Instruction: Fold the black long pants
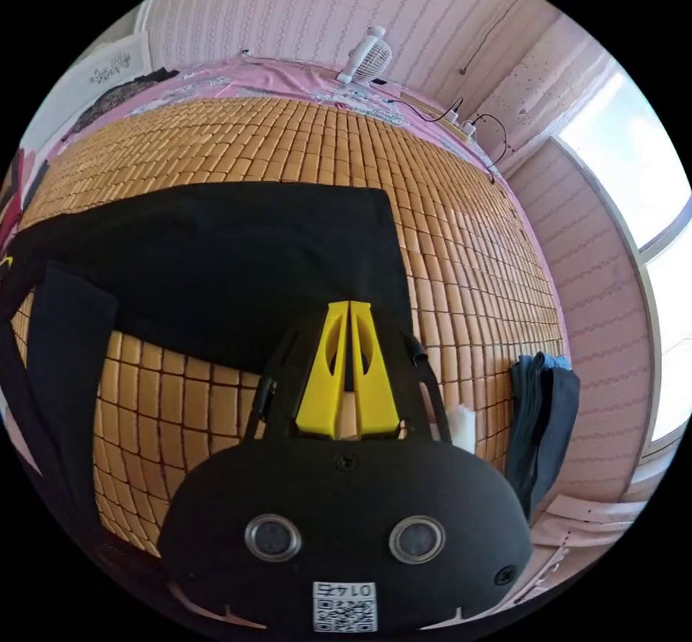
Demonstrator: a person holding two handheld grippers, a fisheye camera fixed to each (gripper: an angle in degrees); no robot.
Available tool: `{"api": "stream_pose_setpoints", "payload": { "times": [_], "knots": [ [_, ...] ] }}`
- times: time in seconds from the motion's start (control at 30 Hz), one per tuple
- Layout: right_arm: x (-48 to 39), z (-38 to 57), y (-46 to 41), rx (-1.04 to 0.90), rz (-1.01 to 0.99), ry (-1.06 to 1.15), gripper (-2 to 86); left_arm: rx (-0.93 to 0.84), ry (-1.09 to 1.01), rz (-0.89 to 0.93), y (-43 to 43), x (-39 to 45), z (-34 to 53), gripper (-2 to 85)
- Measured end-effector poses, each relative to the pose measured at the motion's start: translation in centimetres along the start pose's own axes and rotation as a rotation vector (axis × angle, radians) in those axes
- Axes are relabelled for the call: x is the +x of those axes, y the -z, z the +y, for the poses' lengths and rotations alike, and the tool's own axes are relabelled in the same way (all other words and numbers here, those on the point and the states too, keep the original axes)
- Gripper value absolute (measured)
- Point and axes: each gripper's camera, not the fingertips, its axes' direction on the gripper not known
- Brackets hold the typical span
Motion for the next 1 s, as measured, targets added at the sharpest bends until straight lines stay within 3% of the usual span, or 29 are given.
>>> {"api": "stream_pose_setpoints", "payload": {
  "times": [0.07,0.27,0.37,0.43,0.53,0.67,0.77,0.9,1.0],
  "knots": [
    [0.3,-0.4,-0.6,-0.014,0.036,-0.008,0.2,-0.002,-0.008,-0.006,-0.2,0.5,-0.3,-0.8],
    [2.9,1.4,1.7,0.035,-0.124,-0.105,3.4,-0.023,0.001,0.059,1.1,1.9,-0.6,-0.9],
    [1.7,4.0,5.5,0.128,-0.323,-0.057,6.6,0.081,-0.147,0.141,5.1,5.6,1.6,-0.9],
    [-0.4,6.0,7.3,0.164,-0.524,-0.023,8.5,0.070,-0.283,0.228,7.3,10.0,4.5,-1.0],
    [-3.3,6.7,6.7,0.132,-0.659,-0.026,9.5,0.017,-0.310,0.354,7.8,14.6,8.3,-1.0],
    [-4.4,7.4,5.3,0.100,-0.559,-0.091,3.9,-0.092,-0.291,0.413,6.1,18.3,11.2,-1.0],
    [-2.3,8.5,6.5,0.107,-0.640,-0.105,0.7,-0.025,-0.261,0.388,6.1,19.1,12.5,-1.0],
    [4.2,13.6,14.8,0.354,-0.646,-0.122,0.2,-0.050,-0.265,0.391,6.2,19.5,11.9,-1.0],
    [10.0,19.7,20.2,0.449,-0.488,-0.234,0.3,-0.064,-0.275,0.386,6.6,19.9,11.5,-1.0]
  ]
}}
